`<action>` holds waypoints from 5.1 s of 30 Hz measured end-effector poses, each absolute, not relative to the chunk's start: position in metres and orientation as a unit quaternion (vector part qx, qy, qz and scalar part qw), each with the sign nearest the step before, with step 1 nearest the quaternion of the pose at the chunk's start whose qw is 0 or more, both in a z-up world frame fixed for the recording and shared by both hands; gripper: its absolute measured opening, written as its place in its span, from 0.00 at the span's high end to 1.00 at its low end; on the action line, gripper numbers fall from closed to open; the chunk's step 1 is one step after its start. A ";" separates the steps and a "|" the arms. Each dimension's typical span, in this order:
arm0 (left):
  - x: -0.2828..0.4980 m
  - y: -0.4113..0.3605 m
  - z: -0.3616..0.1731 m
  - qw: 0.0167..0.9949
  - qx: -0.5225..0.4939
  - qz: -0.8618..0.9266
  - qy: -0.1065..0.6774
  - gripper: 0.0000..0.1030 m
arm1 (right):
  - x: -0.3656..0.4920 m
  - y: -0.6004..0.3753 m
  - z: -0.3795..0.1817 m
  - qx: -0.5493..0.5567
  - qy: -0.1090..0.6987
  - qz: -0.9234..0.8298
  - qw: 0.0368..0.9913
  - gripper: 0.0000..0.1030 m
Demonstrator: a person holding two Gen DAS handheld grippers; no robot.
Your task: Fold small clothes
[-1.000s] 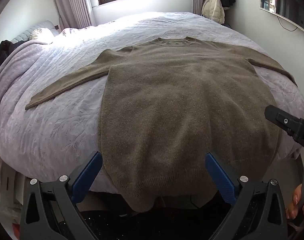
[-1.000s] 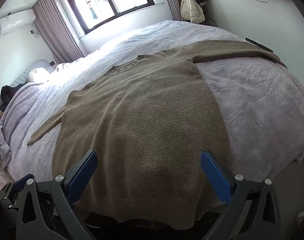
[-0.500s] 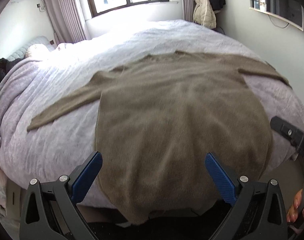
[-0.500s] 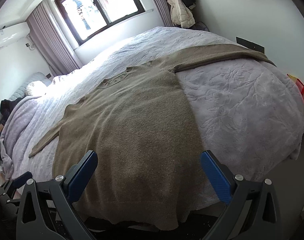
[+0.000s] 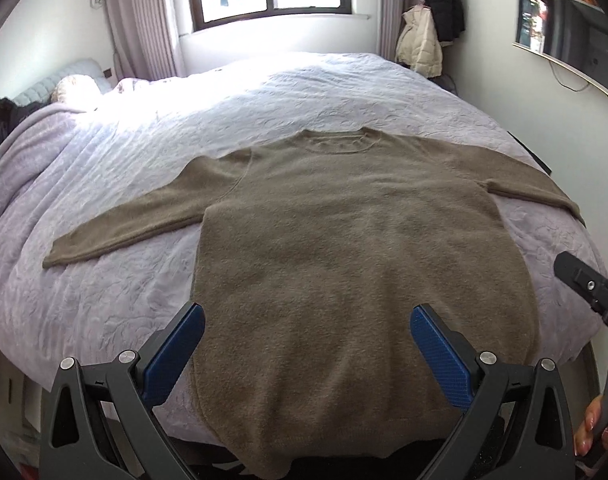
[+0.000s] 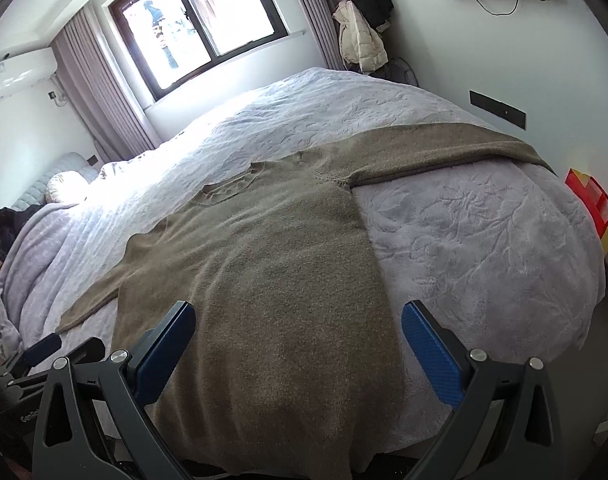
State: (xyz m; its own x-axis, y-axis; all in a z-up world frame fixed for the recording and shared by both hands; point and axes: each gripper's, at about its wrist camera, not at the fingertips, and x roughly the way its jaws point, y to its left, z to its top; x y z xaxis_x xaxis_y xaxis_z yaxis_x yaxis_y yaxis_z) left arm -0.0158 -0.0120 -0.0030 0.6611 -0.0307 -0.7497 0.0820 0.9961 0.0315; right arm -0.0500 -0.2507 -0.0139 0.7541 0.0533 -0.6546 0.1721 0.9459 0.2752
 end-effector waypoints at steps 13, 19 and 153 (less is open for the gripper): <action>-0.005 0.012 -0.015 0.903 0.012 -0.012 0.428 0.00 | -0.021 -0.225 -0.015 0.139 0.370 -0.007 0.919 0.00; -0.001 0.017 -0.020 0.900 0.007 -0.013 0.436 0.00 | -0.016 -0.222 -0.019 0.134 0.380 -0.011 0.915 0.00; 0.176 0.148 -0.112 0.890 -0.105 0.059 0.439 0.17 | 0.247 -0.057 -0.056 -0.204 0.395 0.117 0.888 0.94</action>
